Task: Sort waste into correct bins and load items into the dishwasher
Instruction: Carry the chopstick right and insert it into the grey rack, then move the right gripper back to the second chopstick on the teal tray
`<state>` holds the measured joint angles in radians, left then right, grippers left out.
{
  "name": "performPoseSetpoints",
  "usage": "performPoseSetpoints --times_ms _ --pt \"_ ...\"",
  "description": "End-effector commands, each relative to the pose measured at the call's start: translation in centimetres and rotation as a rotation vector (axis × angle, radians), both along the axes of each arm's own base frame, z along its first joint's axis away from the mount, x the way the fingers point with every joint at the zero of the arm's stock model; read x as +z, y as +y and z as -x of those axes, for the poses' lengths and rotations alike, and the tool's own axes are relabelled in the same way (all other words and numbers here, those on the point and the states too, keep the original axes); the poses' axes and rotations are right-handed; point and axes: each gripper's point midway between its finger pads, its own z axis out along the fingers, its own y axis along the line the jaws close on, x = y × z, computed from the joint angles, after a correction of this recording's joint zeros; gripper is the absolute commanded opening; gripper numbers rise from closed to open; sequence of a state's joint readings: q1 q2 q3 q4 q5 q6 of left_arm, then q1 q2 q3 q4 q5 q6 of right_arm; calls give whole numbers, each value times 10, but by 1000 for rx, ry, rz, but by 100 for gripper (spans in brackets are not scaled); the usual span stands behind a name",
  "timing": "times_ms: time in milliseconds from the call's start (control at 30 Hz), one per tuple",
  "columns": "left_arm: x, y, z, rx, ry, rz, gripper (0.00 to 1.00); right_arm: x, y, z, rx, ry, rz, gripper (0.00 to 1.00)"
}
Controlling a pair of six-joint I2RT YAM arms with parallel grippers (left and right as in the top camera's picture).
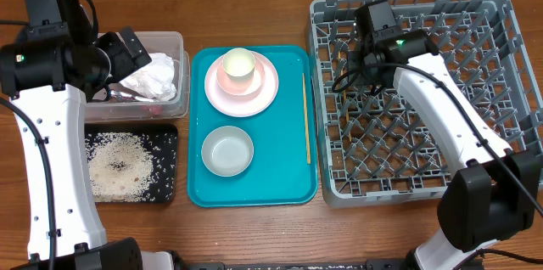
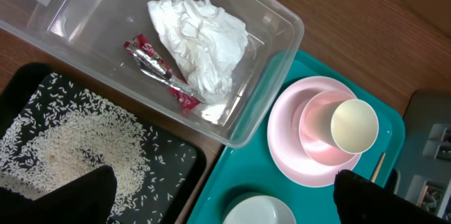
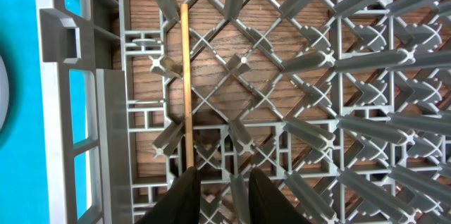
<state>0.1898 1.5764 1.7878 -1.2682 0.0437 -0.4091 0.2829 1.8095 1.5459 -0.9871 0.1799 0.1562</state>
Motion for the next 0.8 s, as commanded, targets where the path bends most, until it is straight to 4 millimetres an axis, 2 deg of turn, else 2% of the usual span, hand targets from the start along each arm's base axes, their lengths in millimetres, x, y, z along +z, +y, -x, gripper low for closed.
performPoseSetpoints --times_ms 0,100,133,233,300,533,767 --pt "8 1 -1 -8 -20 -16 100 -3 10 2 22 14 -59 25" --pt "8 1 -1 -8 -20 -16 100 0 46 6 100 43 -248 25" --pt "8 1 -1 -8 -20 -16 100 4 66 10 149 57 -357 25" --pt "8 1 0 -8 -20 -16 100 16 103 18 247 80 -561 25" --pt "8 1 -1 -8 -20 -16 100 19 116 22 244 95 -619 25" --pt "8 1 -1 -8 -20 -16 100 4 147 39 253 120 -587 29" --pt "8 1 -1 -8 -20 -16 100 -21 153 46 81 27 -325 30"
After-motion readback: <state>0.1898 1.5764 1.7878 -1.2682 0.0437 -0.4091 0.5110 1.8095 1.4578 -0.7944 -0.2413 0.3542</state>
